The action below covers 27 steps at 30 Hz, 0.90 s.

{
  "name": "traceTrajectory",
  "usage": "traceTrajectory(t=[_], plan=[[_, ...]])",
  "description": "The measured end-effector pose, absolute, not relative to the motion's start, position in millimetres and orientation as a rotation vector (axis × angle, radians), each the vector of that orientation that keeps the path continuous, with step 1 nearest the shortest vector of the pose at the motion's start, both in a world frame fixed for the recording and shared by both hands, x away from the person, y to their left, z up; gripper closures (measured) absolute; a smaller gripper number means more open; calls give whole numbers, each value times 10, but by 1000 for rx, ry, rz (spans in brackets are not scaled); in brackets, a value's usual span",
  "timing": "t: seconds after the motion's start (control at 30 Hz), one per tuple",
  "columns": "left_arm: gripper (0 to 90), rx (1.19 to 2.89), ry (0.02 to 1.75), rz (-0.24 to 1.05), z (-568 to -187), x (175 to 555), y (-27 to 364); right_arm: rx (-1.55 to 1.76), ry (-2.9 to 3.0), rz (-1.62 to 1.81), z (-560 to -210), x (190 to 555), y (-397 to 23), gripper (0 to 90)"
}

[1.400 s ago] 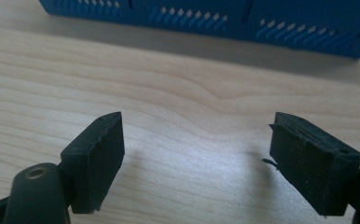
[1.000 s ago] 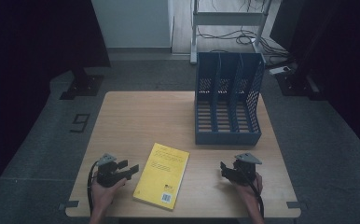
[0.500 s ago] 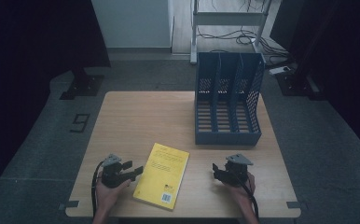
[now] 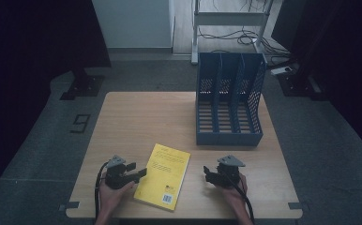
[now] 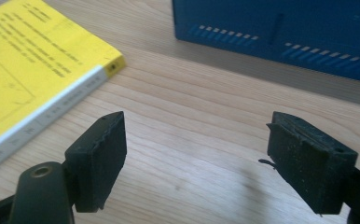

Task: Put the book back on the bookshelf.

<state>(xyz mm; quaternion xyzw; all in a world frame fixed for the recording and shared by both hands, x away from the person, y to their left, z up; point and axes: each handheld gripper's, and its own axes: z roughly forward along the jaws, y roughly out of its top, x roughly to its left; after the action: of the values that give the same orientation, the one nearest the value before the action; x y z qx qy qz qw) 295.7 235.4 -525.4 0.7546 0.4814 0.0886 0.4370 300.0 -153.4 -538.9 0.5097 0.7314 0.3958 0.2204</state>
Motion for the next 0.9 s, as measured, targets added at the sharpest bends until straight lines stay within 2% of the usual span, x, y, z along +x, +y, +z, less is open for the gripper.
traceTrajectory(t=[0.9], plan=[[359, 1887, 1191, 208, -5277, 2963, 2321, 1328, 2122, 1156, -5443, 3039, -1010, 201]])
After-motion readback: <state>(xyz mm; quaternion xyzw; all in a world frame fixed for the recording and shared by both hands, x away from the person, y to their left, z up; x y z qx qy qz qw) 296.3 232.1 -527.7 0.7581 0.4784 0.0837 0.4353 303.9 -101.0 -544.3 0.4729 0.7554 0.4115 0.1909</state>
